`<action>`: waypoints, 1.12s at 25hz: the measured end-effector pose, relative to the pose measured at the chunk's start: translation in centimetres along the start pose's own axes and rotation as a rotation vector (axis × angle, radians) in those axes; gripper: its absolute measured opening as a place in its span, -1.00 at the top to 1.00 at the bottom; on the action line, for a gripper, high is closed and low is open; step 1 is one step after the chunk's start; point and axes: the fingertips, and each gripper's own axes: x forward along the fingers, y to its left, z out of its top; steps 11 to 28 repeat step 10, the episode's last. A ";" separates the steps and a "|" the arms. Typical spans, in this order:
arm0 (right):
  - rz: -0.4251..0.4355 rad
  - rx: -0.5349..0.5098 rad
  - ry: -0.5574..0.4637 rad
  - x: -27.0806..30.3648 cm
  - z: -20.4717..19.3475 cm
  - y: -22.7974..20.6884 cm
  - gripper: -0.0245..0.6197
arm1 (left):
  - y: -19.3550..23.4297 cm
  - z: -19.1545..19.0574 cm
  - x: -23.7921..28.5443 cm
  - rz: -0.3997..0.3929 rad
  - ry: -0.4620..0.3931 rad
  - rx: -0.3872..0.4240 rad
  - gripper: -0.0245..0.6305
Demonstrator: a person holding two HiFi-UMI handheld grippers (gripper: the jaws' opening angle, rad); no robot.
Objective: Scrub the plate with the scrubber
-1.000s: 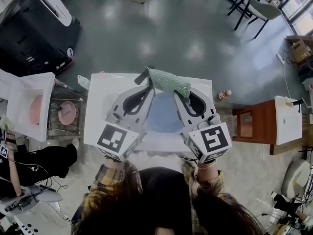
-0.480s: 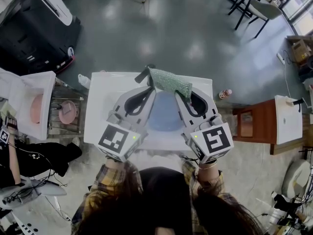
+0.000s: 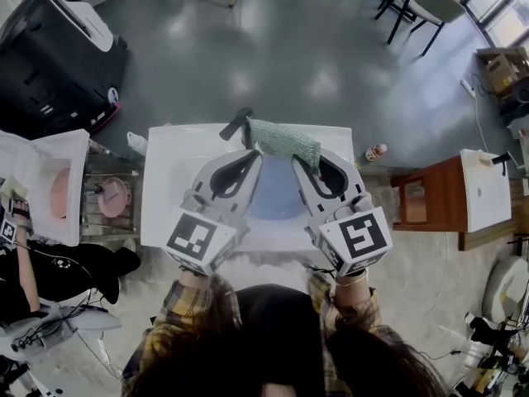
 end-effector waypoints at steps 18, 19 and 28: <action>-0.014 0.002 0.012 -0.3 -0.4 0.1 0.62 | 0.0 -0.4 -0.4 0.000 0.008 -0.001 0.88; -0.014 0.002 0.012 -0.3 -0.4 0.1 0.62 | 0.0 -0.4 -0.4 0.000 0.008 -0.001 0.88; -0.014 0.002 0.012 -0.3 -0.4 0.1 0.62 | 0.0 -0.4 -0.4 0.000 0.008 -0.001 0.88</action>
